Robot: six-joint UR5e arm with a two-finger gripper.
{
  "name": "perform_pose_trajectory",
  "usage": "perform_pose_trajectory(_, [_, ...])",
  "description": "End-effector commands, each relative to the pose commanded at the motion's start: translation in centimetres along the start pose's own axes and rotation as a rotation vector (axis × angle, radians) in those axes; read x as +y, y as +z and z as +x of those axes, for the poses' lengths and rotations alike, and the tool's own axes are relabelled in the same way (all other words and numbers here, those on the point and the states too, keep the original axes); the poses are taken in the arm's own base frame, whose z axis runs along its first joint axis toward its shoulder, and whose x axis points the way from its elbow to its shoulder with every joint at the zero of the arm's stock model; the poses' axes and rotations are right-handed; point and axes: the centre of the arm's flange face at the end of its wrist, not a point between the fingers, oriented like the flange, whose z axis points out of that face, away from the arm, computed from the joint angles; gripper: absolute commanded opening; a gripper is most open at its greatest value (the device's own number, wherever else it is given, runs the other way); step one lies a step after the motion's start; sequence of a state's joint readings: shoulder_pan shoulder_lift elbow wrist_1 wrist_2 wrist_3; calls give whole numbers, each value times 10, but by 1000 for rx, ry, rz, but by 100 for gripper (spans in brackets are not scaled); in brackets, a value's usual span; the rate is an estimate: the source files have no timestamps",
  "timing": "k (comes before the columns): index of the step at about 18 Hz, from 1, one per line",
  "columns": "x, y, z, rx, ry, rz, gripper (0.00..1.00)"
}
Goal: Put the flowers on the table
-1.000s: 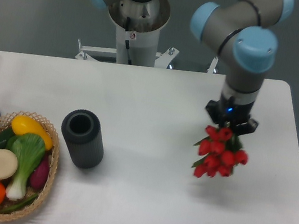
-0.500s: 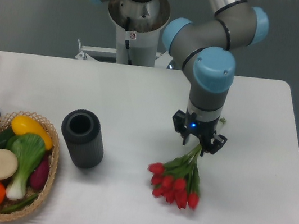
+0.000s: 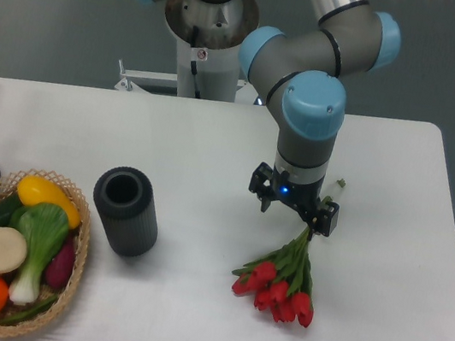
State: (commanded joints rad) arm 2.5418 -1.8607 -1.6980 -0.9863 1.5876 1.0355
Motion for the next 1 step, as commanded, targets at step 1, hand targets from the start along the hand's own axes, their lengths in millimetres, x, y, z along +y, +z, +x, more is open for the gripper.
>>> perform_pose_trajectory(1, [5,3,-1,5,-9,-3,100])
